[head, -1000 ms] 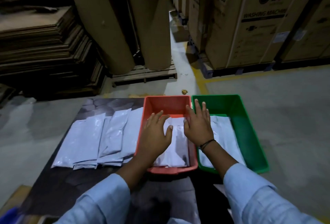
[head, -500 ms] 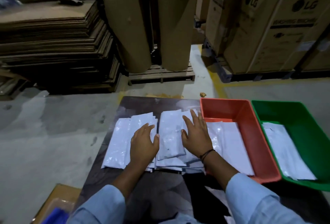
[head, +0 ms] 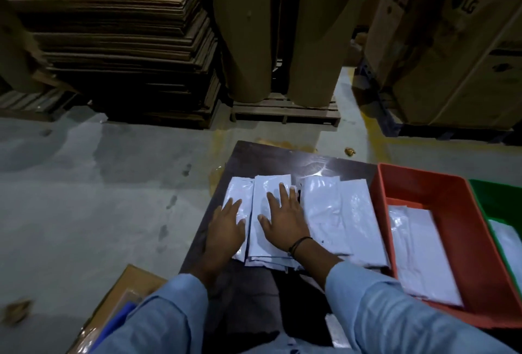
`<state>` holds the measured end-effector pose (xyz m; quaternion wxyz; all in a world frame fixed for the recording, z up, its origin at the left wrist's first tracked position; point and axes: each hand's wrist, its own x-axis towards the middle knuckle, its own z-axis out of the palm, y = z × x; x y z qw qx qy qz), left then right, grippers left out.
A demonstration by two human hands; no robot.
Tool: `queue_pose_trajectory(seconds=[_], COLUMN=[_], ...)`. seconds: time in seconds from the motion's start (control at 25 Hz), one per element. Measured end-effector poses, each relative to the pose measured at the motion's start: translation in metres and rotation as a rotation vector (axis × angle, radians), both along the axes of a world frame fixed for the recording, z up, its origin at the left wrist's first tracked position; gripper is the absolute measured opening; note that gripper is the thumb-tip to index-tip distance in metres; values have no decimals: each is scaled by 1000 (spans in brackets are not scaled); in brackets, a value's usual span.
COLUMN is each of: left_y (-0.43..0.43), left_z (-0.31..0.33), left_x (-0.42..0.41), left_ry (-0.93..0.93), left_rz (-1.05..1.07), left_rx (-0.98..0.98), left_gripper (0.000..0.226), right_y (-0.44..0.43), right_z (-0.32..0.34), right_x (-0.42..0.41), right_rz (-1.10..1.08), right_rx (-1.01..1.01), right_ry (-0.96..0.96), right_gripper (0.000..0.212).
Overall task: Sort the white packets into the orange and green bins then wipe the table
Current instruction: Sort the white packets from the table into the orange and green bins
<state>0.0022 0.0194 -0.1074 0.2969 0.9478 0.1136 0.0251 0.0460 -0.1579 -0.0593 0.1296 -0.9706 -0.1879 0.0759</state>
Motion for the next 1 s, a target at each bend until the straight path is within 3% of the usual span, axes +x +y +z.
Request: queue_pose_trajectory(seconds=[0.2,0.4,0.64,0.84,1.0], left_y=[10,12,7,7,2], left_z=[-10,-6,4,10,7], left_x=[1,-7,14,46,40], left_ry=[141,142,92,246,277], left_rz=[-48,-77,-24,-104,-122], left_rx=[59,135,162,205,295], left_gripper=[61,71,73,96,90], right_y=[27,21,14,20,14], right_z=[-11,-35,-39,-31,-32], right_x=[12,-2,-11,-3,-6], right_rz=[-33,-54,-163,-166,-108], right_rx=[-33,-122,-93,-120,-176], right_ry=[103,81,93,155,142], right_gripper=[84,93,88,89,84])
